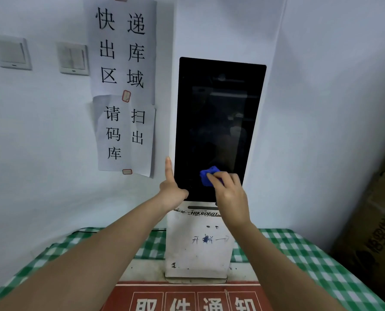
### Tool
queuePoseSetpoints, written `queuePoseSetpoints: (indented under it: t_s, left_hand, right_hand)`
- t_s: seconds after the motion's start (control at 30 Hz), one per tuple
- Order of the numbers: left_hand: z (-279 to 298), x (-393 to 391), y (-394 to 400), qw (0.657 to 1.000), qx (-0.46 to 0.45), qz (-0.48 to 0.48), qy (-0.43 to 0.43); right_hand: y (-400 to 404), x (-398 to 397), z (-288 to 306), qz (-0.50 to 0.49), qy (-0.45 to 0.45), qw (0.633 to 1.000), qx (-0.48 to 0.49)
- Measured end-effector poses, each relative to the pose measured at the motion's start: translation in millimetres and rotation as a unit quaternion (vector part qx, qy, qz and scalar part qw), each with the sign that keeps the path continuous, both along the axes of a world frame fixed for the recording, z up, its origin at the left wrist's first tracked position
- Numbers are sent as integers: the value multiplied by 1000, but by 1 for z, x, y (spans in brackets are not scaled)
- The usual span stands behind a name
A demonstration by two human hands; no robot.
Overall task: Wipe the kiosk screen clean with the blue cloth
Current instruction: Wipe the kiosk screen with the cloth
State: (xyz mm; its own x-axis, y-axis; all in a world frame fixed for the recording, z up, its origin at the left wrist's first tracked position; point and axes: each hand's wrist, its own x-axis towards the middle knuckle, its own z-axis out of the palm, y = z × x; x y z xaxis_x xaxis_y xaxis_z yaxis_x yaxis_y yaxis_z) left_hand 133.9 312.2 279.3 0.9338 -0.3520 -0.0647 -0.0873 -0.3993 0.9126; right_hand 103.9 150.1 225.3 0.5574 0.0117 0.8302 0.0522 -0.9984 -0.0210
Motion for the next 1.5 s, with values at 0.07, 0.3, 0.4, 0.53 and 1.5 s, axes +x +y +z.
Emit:
queuePoseSetpoints:
  t_s: [0.07, 0.3, 0.4, 0.53, 1.5]
  left_hand:
    - [-1, 1, 2, 1000, 0, -1, -3]
    - [-5, 4, 4, 999, -27, -5, 17]
    - [-9, 5, 6, 999, -33, 10, 39]
    - [-11, 6, 6, 997, -6, 1, 73]
    - [-18, 15, 27, 995, 6, -33, 90]
  right_hand:
    - [3, 1, -16, 21, 31, 999, -27]
    - [-4, -9, -20, 72, 114, 981, -140]
    - [-2, -8, 5, 49, 48, 995, -77]
    - [6, 4, 11, 14, 4, 999, -31]
    - [28, 8, -12, 87, 90, 984, -128]
